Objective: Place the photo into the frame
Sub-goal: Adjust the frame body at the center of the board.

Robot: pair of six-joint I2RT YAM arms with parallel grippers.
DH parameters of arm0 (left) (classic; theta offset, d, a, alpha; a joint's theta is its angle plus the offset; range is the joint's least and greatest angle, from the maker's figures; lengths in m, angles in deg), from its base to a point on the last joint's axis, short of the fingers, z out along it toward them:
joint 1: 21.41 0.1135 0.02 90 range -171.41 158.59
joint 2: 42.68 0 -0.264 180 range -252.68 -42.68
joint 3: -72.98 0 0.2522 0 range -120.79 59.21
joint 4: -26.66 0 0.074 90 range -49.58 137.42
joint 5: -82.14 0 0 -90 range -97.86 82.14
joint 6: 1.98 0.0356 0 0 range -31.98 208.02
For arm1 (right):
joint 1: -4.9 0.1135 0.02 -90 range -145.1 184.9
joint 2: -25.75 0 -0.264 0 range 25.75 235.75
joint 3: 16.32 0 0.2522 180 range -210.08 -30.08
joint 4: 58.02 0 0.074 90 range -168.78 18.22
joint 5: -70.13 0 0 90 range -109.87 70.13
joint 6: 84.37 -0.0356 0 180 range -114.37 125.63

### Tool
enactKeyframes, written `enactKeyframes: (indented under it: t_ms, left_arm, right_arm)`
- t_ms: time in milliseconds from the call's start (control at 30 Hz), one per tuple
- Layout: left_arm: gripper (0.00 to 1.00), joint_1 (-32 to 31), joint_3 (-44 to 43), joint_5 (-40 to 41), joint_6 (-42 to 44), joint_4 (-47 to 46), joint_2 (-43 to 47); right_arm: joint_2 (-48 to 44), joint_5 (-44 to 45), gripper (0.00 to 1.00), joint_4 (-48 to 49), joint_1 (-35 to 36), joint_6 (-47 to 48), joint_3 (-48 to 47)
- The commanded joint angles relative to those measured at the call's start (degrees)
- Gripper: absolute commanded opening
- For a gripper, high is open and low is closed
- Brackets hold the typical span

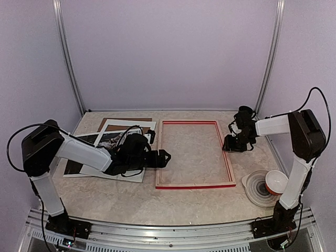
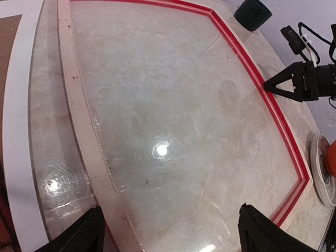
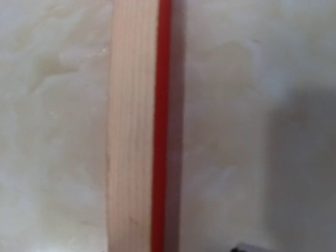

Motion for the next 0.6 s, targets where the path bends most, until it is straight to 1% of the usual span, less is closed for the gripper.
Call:
enactKeyframes:
  t_ms: [0, 67, 100, 133, 233, 300, 367, 400, 500, 567]
  left_arm:
    - [0.89, 0.51, 0.00, 6.65, 2.84, 6.98, 10.06]
    - [0.91, 1.46, 0.17, 8.21, 3.34, 10.01, 12.63]
    - [0.92, 2.27, 0.49, 8.72, 3.29, 11.04, 13.61]
    - [0.93, 3.21, 1.12, 9.26, 3.17, 11.72, 15.15]
    - [0.98, 7.26, 3.06, 10.52, 2.56, 13.65, 19.13]
    - [0.99, 10.59, 4.49, 10.78, 2.36, 14.29, 21.65]
    - [0.99, 14.11, 5.58, 10.43, 1.76, 15.39, 24.20]
    - [0.99, 16.34, 6.03, 10.18, 1.58, 15.92, 25.27]
    - [0.99, 20.82, 7.37, 10.71, 1.18, 17.54, 27.80]
    - [0.99, 23.27, 8.56, 12.50, 0.28, 18.30, 29.14]
  right_arm:
    - [-2.87, 7.80, 0.50, -5.34, -2.36, 2.04, 0.15]
    - [-4.03, 7.78, 0.50, -5.41, -2.91, 1.94, -0.20]
    - [-4.42, 7.35, 0.52, -5.57, -2.94, 1.87, -0.60]
    - [-4.76, 6.62, 0.55, -5.72, -2.90, 1.76, -0.83]
    - [-7.59, 1.97, 0.70, -5.01, -2.30, 0.77, -0.77]
    - [-9.81, 0.46, 0.81, -5.13, -0.37, 0.19, -1.65]
    - [-11.61, -0.33, 0.96, -5.75, 1.72, -0.43, -3.27]
    - [-12.21, -1.13, 0.99, -5.91, 3.94, -0.83, -4.12]
    - [-12.67, -4.35, 0.99, -5.65, 9.26, -2.97, -7.05]
    - [-11.64, -6.93, 0.99, -4.73, 12.52, -4.88, -8.89]
